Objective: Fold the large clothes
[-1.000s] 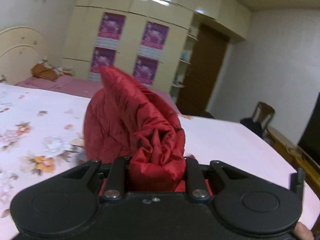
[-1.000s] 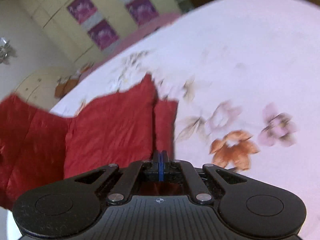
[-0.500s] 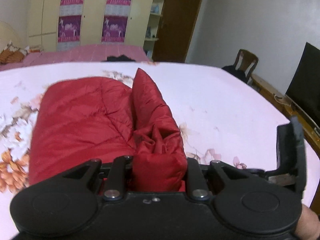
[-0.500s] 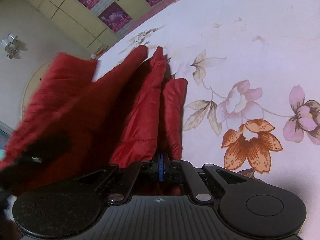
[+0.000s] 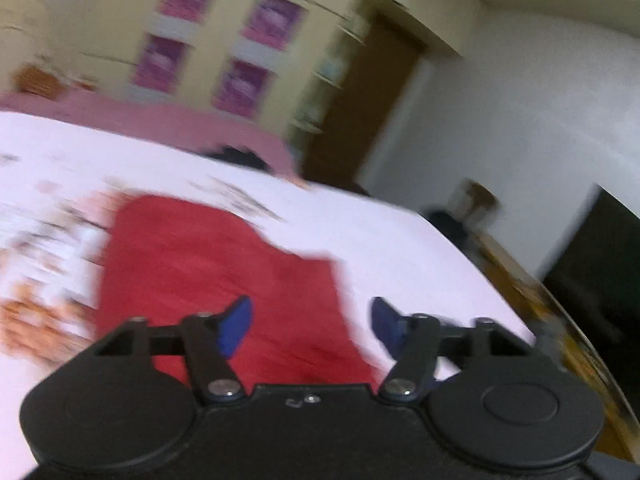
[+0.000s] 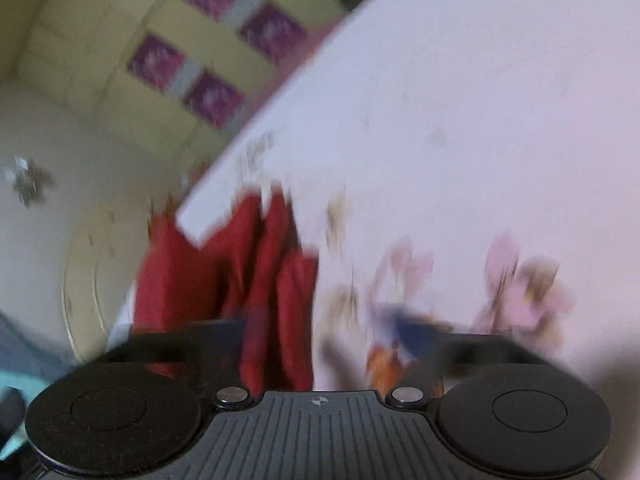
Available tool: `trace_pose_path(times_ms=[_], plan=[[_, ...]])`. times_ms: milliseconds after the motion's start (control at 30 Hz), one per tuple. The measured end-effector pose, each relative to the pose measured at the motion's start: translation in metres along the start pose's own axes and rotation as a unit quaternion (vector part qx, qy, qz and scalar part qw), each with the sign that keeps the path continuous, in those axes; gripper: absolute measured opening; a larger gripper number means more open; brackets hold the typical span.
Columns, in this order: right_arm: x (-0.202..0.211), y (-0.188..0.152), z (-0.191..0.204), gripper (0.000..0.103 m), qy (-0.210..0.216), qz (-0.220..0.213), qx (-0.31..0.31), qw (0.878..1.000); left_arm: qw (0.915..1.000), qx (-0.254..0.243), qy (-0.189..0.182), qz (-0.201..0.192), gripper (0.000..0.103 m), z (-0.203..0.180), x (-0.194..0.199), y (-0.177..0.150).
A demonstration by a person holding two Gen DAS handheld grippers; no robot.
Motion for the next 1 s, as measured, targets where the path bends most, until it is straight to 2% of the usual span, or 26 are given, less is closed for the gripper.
trace_pose_path(times_ms=[67,100,133,200,333,367,400,433,500,567,633,733,933,1000], plan=[[-0.003,0.009,0.016,0.093,0.033,0.008,0.018,0.999,0.9988,0.031,0.037,-0.008,0.047,0.044,-0.002,0.01],[-0.006,0.012,0.027,0.086,0.05,0.014,0.034,0.998,0.9979,0.044,0.047,-0.007,0.044,0.06,-0.006,0.013],[-0.011,0.015,0.038,0.086,0.058,0.019,0.05,0.997,0.9969,0.058,0.053,-0.004,0.043,0.075,-0.012,0.016],[-0.024,0.017,0.055,0.086,0.067,0.033,0.071,0.995,0.996,0.075,0.049,0.006,0.038,0.096,-0.023,0.02],[-0.059,0.014,0.074,0.086,0.063,0.078,0.081,0.992,0.9962,0.073,0.033,0.034,0.031,0.103,-0.05,0.014],[-0.065,0.013,0.075,0.072,0.062,0.084,0.081,0.991,0.9962,0.07,0.024,0.044,0.031,0.106,-0.057,0.013],[-0.073,0.011,0.073,0.038,0.059,0.094,0.084,0.99,0.9963,0.069,0.02,0.048,0.027,0.105,-0.062,0.011],[-0.075,0.009,0.074,0.029,0.048,0.098,0.086,0.99,0.9963,0.069,0.013,0.049,0.027,0.105,-0.065,0.009],[-0.065,0.005,0.075,0.02,0.047,0.078,0.09,0.992,0.9958,0.073,-0.008,0.055,0.027,0.104,-0.071,0.004],[-0.057,0.0,0.074,0.017,0.035,0.059,0.1,0.993,0.9946,0.071,-0.035,0.067,0.027,0.1,-0.077,-0.001],[-0.052,-0.008,0.066,0.017,0.011,0.053,0.099,0.994,0.9938,0.06,-0.045,0.081,0.027,0.096,-0.084,-0.004],[-0.063,-0.018,0.045,0.017,-0.01,0.068,0.068,0.995,0.9927,0.042,-0.045,0.104,0.026,0.095,-0.099,-0.011],[-0.069,-0.034,0.018,0.017,-0.002,0.057,0.01,0.998,0.9901,0.003,-0.038,0.135,0.025,0.091,-0.119,-0.023],[-0.065,-0.032,0.021,0.017,-0.005,0.06,0.016,0.998,0.9889,-0.014,-0.036,0.144,0.026,0.088,-0.119,-0.024]])
Point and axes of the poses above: each gripper's, at about its wrist camera, not at the fingertips, and x roughly against the way its jaws point, z to its left, y to its top, the point moved 3 cm from there along -x, roughly the way its jaws point, and after that the axes turned 6 degrees about -y, right-handed, at the moved point
